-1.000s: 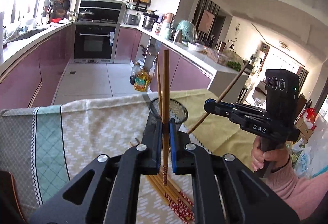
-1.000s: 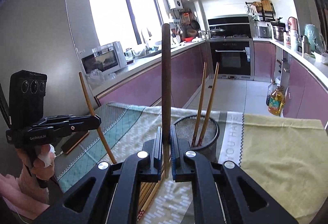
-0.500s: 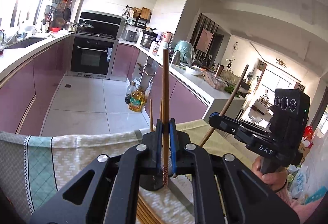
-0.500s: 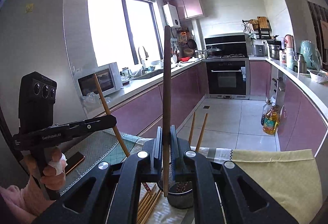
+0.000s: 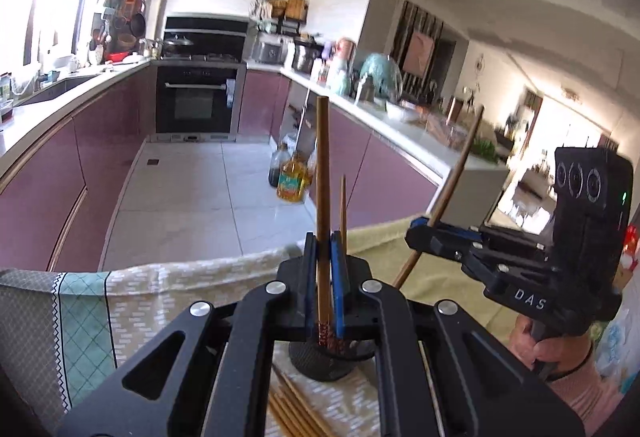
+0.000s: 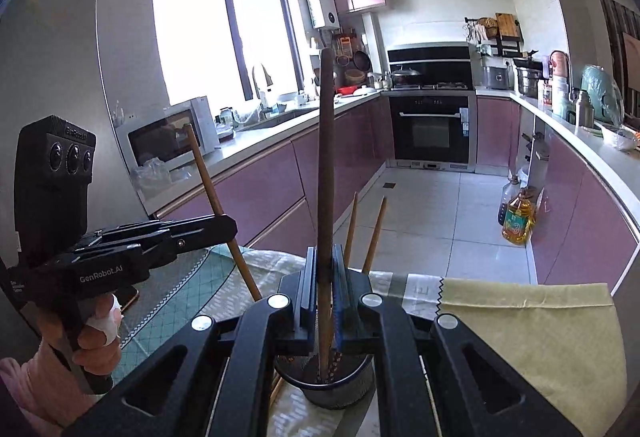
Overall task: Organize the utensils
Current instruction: 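Raise the chopstick upright and carry it over the mesh holder, then lower the chopstick into the holder and open the right gripper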
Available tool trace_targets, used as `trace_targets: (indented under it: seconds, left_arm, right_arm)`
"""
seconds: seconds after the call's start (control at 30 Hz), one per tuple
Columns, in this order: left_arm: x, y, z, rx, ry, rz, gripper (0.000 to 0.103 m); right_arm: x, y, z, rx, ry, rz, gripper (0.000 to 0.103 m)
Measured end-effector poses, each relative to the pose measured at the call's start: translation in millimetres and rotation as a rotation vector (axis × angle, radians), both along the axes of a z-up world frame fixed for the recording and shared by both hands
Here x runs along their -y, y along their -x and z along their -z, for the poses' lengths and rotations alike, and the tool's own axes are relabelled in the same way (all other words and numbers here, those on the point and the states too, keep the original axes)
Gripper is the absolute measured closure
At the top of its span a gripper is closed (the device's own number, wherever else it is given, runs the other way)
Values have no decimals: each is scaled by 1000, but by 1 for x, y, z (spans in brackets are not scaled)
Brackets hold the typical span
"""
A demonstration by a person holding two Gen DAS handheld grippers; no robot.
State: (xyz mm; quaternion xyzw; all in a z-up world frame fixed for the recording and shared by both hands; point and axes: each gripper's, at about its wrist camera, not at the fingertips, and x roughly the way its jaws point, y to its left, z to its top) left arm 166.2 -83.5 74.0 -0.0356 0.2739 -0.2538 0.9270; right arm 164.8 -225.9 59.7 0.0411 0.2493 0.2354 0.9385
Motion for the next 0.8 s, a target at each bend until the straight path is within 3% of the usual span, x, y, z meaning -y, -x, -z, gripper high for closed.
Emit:
trace_targets:
  seconds: [0.13, 0.37, 0.6, 0.8]
  left_arm:
    - [10, -10, 22, -58, -77, 35, 95]
    - [21, -28, 41, -107, -124, 48, 95]
    - [22, -37, 50, -124, -110, 30, 93]
    - [13, -24, 49, -91, -86, 1, 85]
  right_arm:
    - [-8, -8, 15, -73, 28, -14, 97]
    - [-12, -29, 38, -195, 48, -11, 95]
    - [-9, -35, 44, -207, 19, 18, 94]
    - [-8, -23, 43, -165, 2, 21, 77]
